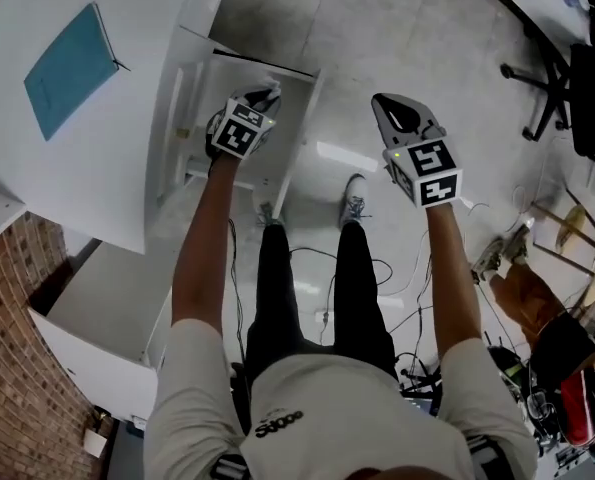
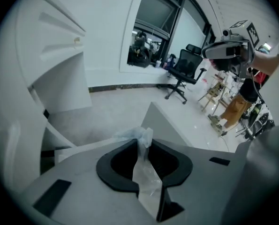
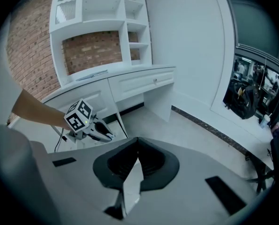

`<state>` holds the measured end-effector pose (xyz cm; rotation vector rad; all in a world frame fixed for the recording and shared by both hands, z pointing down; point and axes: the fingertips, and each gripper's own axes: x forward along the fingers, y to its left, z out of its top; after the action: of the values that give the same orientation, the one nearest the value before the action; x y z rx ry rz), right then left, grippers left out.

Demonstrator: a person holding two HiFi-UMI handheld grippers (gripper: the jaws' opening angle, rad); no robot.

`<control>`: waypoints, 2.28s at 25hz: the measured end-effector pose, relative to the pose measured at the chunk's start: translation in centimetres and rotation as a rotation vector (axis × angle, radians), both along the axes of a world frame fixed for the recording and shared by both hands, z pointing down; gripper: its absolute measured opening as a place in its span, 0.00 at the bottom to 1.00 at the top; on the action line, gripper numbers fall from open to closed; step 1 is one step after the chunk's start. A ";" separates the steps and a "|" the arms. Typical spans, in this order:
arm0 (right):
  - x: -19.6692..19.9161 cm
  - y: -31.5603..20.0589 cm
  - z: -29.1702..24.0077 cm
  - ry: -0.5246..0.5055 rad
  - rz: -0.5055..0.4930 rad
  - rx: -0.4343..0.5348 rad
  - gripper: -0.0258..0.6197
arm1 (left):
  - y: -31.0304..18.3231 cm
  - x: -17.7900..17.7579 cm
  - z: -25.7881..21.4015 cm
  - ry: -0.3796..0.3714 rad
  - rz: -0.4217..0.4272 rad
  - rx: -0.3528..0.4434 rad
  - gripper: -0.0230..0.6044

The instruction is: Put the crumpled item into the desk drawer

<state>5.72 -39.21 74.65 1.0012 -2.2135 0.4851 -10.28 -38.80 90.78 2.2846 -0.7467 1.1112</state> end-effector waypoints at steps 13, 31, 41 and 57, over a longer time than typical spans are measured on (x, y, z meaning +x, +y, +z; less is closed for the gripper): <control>3.1 0.4 8.6 0.001 0.074 -0.095 0.05 | -0.1 2.6 14.2 -0.133 0.141 -0.114 0.17; 1.6 2.0 7.9 0.007 -0.007 -0.111 0.05 | -0.2 2.4 16.8 -0.142 0.135 -0.079 0.40; -0.1 3.1 1.7 0.015 -0.027 -0.045 0.05 | -0.1 1.0 8.9 -0.033 0.008 -0.003 0.39; -1.1 7.8 -15.7 0.005 -0.021 0.137 0.05 | 5.3 -1.2 -15.4 0.168 -0.162 0.247 0.07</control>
<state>4.59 -31.43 58.93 1.0472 -2.2756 0.3245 -11.47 -33.54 75.39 2.4308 -1.0272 0.7790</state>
